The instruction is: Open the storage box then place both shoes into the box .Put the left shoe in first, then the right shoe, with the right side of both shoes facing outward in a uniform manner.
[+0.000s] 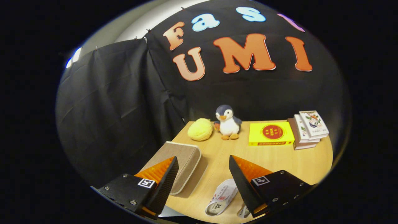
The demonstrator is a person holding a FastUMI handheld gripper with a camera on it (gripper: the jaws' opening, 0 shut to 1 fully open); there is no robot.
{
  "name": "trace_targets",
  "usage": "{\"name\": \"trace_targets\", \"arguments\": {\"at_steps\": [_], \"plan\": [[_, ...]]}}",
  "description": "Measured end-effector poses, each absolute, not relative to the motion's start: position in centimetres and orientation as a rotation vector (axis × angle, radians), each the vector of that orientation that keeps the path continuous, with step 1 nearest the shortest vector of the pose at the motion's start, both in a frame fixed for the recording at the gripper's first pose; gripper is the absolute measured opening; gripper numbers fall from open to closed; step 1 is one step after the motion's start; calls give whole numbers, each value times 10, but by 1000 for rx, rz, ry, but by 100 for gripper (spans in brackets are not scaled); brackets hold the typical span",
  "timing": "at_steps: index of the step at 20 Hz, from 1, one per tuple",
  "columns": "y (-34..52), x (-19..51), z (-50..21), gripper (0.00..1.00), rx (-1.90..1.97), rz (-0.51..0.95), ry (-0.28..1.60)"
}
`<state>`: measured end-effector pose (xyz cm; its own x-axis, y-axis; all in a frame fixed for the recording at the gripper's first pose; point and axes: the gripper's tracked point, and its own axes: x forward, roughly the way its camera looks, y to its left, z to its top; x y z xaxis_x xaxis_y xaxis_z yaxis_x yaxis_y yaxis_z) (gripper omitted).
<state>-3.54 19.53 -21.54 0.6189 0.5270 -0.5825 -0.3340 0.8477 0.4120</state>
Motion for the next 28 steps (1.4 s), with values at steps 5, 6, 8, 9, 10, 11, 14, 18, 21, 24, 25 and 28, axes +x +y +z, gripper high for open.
{"name": "trace_targets", "arguments": {"at_steps": [5, 6, 8, 9, 10, 11, 14, 18, 21, 24, 25, 28], "plan": [[230, -52, -255, 97, 338, 593, 909], [236, -53, -265, 97, 352, 599, 936], [248, -56, -282, 97, 364, 617, 982], [255, -59, -291, 97, 372, 632, 1004], [262, -61, -300, 97, 385, 648, 1029], [269, -65, -310, 96, 401, 666, 1055], [283, -74, -333, 97, 458, 691, 1127], [305, -71, -354, 97, 552, 724, 1182], [318, -69, -364, 97, 599, 747, 1195], [332, -70, -373, 96, 673, 763, 1232], [336, -70, -374, 96, 706, 759, 1243], [348, -67, -375, 96, 774, 769, 1243]]}}
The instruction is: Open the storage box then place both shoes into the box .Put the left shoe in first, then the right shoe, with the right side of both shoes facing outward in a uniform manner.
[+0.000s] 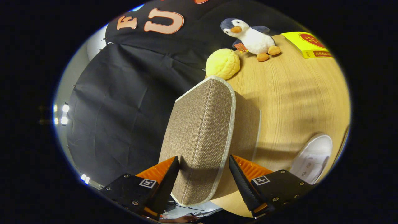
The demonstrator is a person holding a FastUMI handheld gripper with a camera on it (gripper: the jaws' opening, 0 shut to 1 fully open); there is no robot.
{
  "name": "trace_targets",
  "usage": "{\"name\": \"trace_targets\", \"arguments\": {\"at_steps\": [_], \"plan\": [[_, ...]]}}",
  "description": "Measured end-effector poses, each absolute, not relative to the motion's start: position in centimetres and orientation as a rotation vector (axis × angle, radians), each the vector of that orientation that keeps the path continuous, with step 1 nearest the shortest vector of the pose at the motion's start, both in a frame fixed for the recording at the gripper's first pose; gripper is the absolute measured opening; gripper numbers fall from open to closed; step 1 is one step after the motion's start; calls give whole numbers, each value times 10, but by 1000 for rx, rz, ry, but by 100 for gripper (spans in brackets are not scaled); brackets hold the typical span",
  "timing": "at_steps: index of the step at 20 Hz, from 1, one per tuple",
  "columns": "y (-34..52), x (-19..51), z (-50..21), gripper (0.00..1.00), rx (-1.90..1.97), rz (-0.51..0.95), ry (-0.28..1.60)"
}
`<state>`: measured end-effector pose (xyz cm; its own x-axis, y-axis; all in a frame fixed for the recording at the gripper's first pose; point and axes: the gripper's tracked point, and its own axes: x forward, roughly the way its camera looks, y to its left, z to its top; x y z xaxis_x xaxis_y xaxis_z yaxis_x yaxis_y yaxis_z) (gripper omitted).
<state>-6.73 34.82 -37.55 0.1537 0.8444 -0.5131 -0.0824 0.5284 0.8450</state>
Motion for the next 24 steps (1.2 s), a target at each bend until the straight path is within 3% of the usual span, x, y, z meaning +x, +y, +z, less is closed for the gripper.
{"name": "trace_targets", "arguments": {"at_steps": [4, 7, 10, 15, 19, 24], "plan": [[348, -67, -373, 95, 838, 755, 1277], [338, -67, -370, 81, 841, 743, 1284], [325, -64, -365, 74, 851, 737, 1279], [310, -62, -352, 46, 911, 723, 1254], [318, -58, -323, 41, 1014, 784, 1205], [329, -62, -333, 36, 1072, 745, 1241]]}}
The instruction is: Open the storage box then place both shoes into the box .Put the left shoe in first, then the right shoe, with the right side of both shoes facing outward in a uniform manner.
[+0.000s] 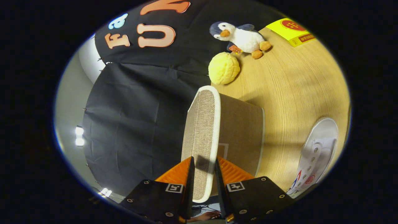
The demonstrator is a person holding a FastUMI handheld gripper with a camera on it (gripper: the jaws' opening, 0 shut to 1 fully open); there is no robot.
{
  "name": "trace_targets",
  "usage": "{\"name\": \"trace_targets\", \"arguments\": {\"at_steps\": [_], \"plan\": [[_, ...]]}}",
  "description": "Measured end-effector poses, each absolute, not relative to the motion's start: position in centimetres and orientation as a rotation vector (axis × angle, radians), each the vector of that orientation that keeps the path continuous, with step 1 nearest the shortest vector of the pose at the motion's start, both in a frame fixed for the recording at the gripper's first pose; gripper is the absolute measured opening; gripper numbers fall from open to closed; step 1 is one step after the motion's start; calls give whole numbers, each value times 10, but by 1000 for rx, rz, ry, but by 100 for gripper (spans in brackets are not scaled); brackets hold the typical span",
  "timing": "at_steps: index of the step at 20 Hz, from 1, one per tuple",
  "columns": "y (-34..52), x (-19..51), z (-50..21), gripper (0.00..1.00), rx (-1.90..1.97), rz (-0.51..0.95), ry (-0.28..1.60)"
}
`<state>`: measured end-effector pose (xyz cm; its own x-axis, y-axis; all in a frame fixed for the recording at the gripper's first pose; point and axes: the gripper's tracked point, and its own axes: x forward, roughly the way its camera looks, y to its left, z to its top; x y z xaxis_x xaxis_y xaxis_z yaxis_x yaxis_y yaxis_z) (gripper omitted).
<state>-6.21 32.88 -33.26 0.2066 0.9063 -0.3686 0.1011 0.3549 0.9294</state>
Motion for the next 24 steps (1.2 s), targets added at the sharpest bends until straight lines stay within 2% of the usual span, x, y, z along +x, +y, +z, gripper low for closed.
{"name": "trace_targets", "arguments": {"at_steps": [3, 10, 13, 24], "plan": [[336, -58, -306, 22, 1154, 760, 1223], [360, -47, -235, 20, 1130, 850, 1114], [376, -43, -225, 9, 1055, 845, 1089], [498, -35, -173, 10, 881, 949, 1053]]}}
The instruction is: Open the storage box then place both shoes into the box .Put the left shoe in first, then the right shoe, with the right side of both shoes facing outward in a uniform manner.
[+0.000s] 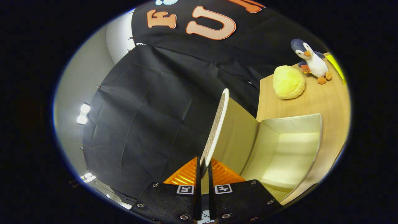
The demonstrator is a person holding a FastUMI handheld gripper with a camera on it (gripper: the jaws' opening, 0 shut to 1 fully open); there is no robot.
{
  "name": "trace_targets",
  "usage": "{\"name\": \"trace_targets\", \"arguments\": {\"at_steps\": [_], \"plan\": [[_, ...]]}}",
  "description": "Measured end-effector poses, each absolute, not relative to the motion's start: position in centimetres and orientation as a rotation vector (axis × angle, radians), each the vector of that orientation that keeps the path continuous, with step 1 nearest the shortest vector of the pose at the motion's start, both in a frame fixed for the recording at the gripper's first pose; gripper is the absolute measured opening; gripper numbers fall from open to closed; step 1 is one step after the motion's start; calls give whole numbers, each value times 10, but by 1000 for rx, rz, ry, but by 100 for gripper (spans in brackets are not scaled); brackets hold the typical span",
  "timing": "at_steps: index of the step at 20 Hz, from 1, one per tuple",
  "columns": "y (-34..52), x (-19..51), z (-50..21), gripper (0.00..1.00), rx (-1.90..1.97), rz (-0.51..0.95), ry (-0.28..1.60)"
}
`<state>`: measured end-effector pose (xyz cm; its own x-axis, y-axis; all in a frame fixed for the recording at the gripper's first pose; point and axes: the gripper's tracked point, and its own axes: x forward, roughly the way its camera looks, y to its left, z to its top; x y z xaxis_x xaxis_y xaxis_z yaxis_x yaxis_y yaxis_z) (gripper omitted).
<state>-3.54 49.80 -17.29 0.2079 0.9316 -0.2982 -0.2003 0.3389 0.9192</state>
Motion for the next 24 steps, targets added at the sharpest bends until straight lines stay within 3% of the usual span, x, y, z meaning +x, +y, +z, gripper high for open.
{"name": "trace_targets", "arguments": {"at_steps": [8, 9, 11, 13, 15, 19, 24], "plan": [[604, -47, -191, 10, 767, 956, 1150], [609, -50, -198, 15, 734, 941, 1168], [613, -51, -214, 40, 696, 916, 1202], [609, -52, -222, 59, 692, 909, 1202], [594, -48, -229, 70, 664, 882, 1182], [544, -42, -246, 83, 632, 806, 1154], [454, -40, -270, 85, 599, 706, 1125]]}}
